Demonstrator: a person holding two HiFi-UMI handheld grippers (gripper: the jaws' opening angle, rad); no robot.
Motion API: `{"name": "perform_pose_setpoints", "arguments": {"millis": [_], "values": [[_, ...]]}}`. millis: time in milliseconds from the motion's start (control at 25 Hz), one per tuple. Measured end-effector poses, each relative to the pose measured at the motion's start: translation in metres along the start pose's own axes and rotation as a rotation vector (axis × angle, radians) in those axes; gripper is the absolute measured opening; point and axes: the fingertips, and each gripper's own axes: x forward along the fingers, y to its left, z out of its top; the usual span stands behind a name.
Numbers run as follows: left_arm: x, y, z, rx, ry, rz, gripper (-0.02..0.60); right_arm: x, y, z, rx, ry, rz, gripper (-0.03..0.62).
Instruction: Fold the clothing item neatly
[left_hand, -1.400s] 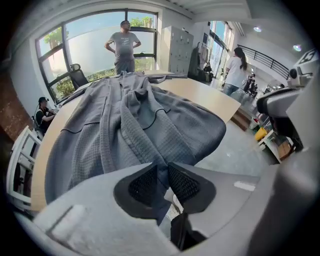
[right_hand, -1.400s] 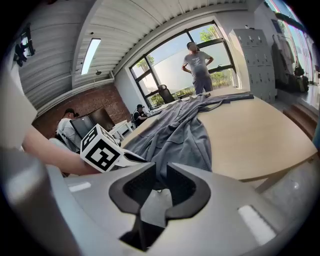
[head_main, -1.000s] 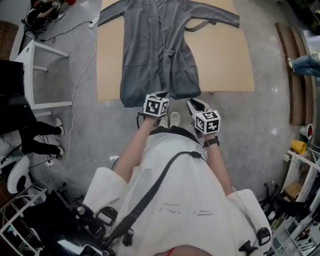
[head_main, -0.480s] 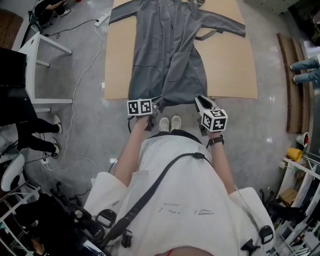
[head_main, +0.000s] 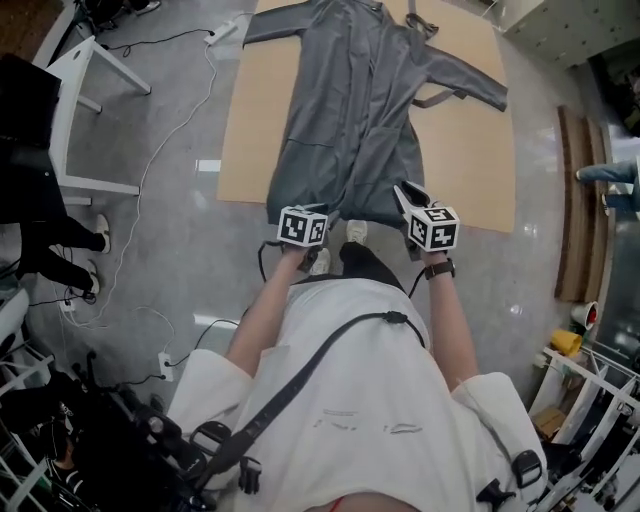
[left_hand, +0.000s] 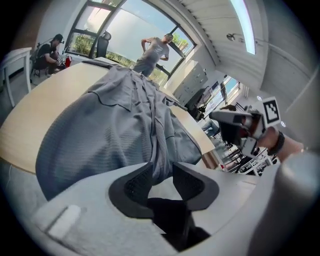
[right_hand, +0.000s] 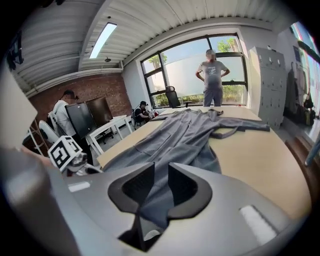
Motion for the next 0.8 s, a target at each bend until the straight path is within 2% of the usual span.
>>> {"name": "perform_pose_setpoints", "arguments": {"millis": [120,240,560,680,800], "values": [[-0.003,-0.005,0.030,0.034,-0.042,0.020,0.130,0.038,-0.028,0.061,-0.097,-0.017,-0.006,0.083],[0.004,-0.005,0.073,0.032,-0.097,0.025,0.130,0.086,-0.056,0.124,-0.170,-0.020,0.000,0.078],[0.043,-0.002,0.187,0.084,-0.109,0.073,0.130,0.226,-0.138,0.264,-0.220,0.009,0.033,0.074],[0.062,0.000,0.229,0.087,-0.114,0.078,0.130,0.283,-0.176,0.313,-0.271,0.048,-0.032,0.080],[0.081,0.010,0.258,0.081,-0.096,0.091,0.130,0.341,-0.216,0.336,-0.251,0.117,-0.102,0.103]]}}
